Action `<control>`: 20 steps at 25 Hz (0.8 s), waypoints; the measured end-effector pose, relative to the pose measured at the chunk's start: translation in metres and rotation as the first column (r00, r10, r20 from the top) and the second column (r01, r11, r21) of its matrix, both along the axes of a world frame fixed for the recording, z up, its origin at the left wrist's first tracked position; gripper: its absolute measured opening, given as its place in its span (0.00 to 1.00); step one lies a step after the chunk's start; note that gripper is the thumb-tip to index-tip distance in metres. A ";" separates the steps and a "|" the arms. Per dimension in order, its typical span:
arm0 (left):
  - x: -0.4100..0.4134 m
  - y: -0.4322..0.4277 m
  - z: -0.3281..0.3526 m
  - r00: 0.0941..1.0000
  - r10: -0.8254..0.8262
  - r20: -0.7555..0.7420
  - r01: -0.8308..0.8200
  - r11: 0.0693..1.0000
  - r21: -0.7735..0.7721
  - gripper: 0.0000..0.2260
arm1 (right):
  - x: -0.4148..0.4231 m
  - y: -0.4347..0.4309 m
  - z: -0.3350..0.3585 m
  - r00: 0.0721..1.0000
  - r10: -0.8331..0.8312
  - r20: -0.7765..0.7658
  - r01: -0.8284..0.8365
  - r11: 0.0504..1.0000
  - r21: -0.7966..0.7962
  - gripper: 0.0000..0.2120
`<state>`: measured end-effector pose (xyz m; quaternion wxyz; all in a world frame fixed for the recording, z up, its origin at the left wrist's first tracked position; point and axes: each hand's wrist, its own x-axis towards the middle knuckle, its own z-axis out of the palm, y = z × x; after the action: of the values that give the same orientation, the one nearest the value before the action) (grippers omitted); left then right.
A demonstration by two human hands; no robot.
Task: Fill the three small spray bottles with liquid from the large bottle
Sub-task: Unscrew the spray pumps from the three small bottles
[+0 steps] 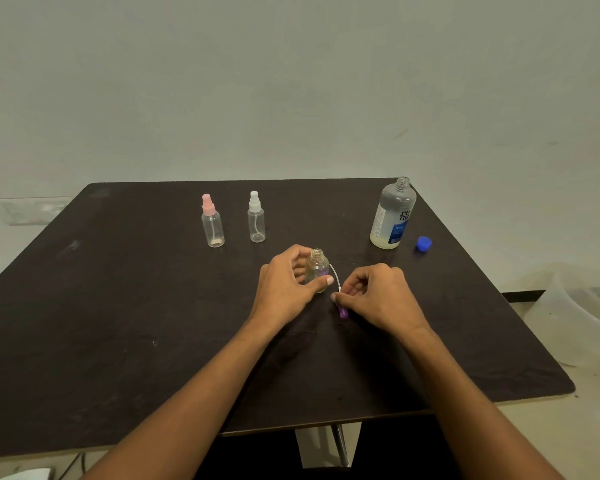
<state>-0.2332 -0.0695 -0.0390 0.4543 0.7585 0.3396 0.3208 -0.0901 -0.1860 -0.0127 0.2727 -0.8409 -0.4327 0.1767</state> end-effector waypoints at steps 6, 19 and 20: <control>0.002 0.001 -0.007 1.000 0.009 -0.024 -0.009 1.000 0.008 0.22 | 0.001 -0.002 -0.002 1.000 -0.003 -0.017 0.003 1.000 0.010 0.07; 0.001 -0.001 -0.007 0.999 -0.010 -0.043 0.010 1.000 0.014 0.28 | 0.003 -0.002 -0.006 0.999 0.020 -0.039 -0.018 0.999 0.030 0.06; 0.001 -0.001 -0.007 0.999 -0.012 -0.043 0.012 1.000 0.010 0.28 | 0.003 -0.002 -0.006 0.999 0.020 -0.046 -0.019 0.999 0.030 0.06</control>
<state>-0.2323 -0.0706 -0.0465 0.4448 0.7696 0.3432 0.3034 -0.0876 -0.1882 -0.0184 0.2931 -0.8283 -0.4370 0.1923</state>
